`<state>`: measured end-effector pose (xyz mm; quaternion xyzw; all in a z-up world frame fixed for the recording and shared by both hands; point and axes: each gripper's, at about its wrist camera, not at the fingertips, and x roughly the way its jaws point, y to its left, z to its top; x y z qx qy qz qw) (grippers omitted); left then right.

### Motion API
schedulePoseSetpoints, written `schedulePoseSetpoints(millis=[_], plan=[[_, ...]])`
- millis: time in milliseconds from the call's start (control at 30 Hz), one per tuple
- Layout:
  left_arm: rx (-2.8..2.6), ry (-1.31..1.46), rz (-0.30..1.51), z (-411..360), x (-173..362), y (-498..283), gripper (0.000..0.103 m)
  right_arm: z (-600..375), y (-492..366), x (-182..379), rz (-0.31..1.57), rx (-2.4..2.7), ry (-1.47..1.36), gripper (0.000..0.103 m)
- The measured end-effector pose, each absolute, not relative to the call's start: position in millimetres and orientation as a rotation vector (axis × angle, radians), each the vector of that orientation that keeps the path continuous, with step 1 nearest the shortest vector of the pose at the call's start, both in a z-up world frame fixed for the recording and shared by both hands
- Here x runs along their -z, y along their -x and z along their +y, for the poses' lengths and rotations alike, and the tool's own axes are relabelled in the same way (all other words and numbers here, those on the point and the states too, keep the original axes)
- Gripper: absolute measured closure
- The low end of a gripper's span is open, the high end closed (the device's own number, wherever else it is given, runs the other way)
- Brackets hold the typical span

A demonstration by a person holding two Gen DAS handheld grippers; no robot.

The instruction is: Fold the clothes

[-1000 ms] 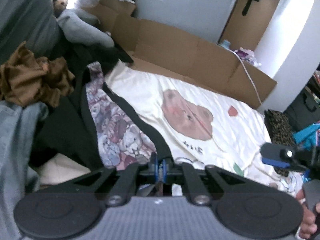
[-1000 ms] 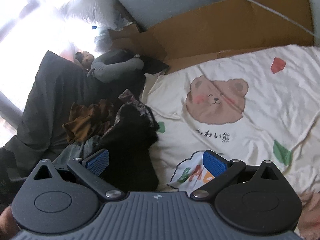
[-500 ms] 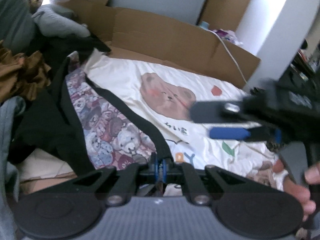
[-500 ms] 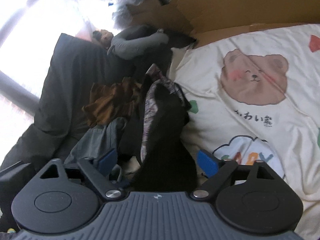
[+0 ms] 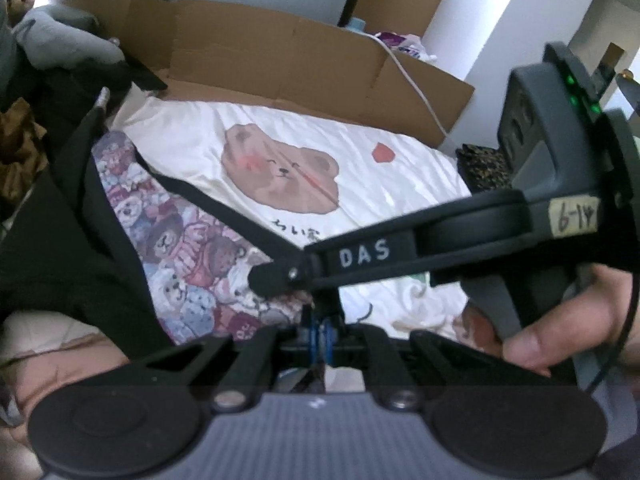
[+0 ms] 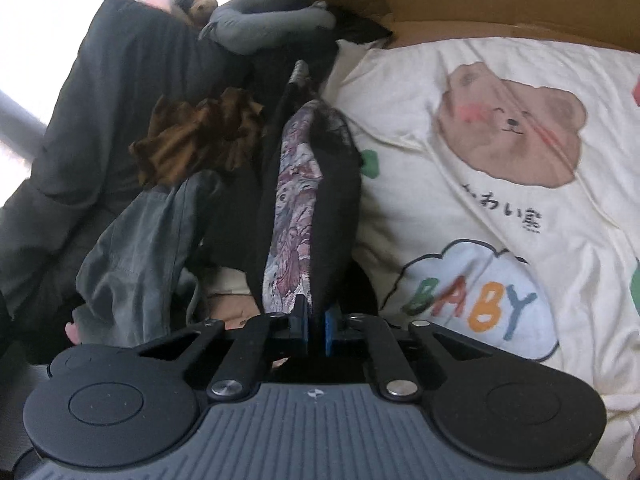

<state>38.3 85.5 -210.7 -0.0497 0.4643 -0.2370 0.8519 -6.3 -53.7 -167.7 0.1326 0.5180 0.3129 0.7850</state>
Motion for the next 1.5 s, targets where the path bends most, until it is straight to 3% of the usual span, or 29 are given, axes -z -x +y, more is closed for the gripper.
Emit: schedulePoseSetpoints(millis=[267,700,867,1000,1367,1500], plan=[[0.492,0.097,1.007,98,209,-36,0.085,-90,7,173,1.097,-0.549,-0.299,0.101],[0.157,0.147,1.040,181,223,-62,0.069,-165,7,190,1.074,-0.308,-0.316,0.103],[0.052,0.174,1.041,201,231,-75,0.050,-198,9,199,1.095,-0.218,-0.325,0.103],[0.009,0.189,1.058,204,242,-83,0.047,-220,13,206,1.105,-0.172,-0.307,0.103],[-0.074,0.136,1.087,198,271,-116,0.025,-276,13,208,1.100,-0.016,-0.308,0.103],[-0.068,0.170,1.101,193,282,-134,0.025,-294,13,206,1.100,0.022,-0.299,0.103]])
